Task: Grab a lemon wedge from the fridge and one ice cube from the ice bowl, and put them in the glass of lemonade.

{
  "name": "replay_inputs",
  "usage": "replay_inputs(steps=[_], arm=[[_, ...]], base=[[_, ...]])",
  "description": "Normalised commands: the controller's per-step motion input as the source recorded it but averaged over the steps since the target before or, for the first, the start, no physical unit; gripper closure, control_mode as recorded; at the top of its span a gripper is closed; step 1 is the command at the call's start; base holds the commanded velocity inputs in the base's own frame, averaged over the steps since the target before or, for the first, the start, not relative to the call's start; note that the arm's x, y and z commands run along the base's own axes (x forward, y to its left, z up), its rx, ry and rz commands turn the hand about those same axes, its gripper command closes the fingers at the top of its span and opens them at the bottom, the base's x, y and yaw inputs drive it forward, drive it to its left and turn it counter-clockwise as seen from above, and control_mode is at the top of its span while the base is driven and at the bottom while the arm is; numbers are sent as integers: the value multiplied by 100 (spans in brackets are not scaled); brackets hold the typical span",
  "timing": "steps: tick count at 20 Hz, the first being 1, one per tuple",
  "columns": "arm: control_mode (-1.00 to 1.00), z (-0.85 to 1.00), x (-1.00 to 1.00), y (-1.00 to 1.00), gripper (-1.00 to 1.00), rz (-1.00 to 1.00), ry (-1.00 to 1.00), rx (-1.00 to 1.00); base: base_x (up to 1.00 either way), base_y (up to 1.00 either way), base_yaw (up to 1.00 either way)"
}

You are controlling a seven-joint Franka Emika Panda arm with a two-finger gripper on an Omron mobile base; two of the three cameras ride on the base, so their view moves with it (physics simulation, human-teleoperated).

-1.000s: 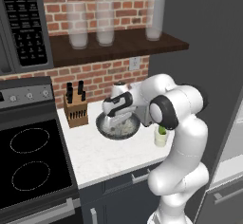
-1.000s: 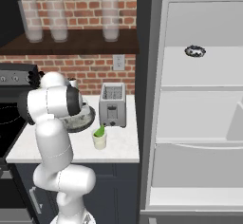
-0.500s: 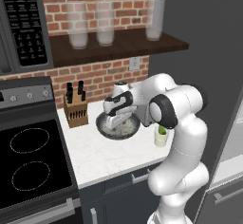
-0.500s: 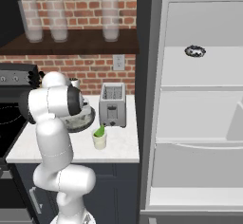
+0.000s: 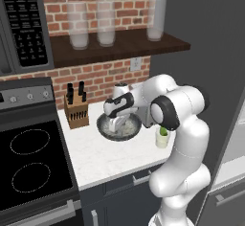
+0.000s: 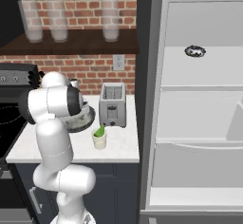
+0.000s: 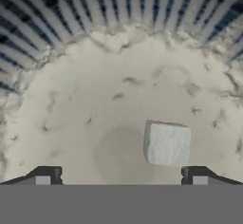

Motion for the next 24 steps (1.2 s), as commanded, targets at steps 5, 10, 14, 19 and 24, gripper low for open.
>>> replay_inputs(steps=[5,10,14,19,24], arm=[[-100,-12,15,0,-100,10,0,0],[-100,-30,31,0,-100,7,0,0],[-100,-38,36,0,-100,5,0,0],[-100,-3,9,1,-100,4,0,0],[-100,0,-5,0,-100,1,0,0]], base=[[0,0,0],[0,0,0],[0,0,0],[0,0,0],[0,0,0]])
